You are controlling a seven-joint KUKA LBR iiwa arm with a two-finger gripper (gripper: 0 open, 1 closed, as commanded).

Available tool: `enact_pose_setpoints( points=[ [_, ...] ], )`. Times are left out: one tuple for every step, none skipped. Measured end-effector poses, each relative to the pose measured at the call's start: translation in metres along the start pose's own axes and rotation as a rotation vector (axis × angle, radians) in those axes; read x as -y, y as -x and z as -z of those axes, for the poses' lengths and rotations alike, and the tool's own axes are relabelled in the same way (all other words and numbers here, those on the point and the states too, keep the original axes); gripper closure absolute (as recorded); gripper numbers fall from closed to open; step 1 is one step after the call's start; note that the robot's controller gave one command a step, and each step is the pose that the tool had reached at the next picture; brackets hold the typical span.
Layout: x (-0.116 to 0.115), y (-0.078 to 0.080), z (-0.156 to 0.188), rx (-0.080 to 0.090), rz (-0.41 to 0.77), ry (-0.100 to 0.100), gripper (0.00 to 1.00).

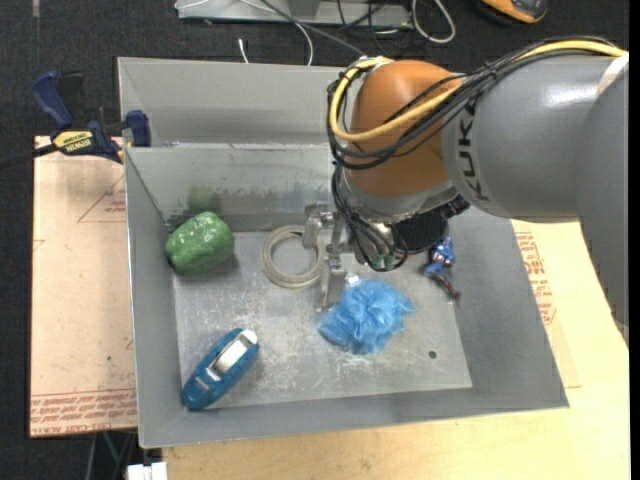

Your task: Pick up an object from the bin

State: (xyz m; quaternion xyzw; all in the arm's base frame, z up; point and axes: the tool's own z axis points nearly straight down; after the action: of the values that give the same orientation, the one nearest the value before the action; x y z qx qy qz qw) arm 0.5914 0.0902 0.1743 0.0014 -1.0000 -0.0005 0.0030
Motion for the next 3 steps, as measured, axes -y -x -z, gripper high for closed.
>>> enact_pose_setpoints(
  points=[
    [0.001, 0.002, 0.004, 0.007, -0.003, 0.0, 0.0],
    [0.026, 0.032, -0.107, 0.003, -0.136, 0.001, 0.0],
    [0.016, 0.022, -0.104, 0.018, -0.265, 0.007, 0.0]
  ],
)
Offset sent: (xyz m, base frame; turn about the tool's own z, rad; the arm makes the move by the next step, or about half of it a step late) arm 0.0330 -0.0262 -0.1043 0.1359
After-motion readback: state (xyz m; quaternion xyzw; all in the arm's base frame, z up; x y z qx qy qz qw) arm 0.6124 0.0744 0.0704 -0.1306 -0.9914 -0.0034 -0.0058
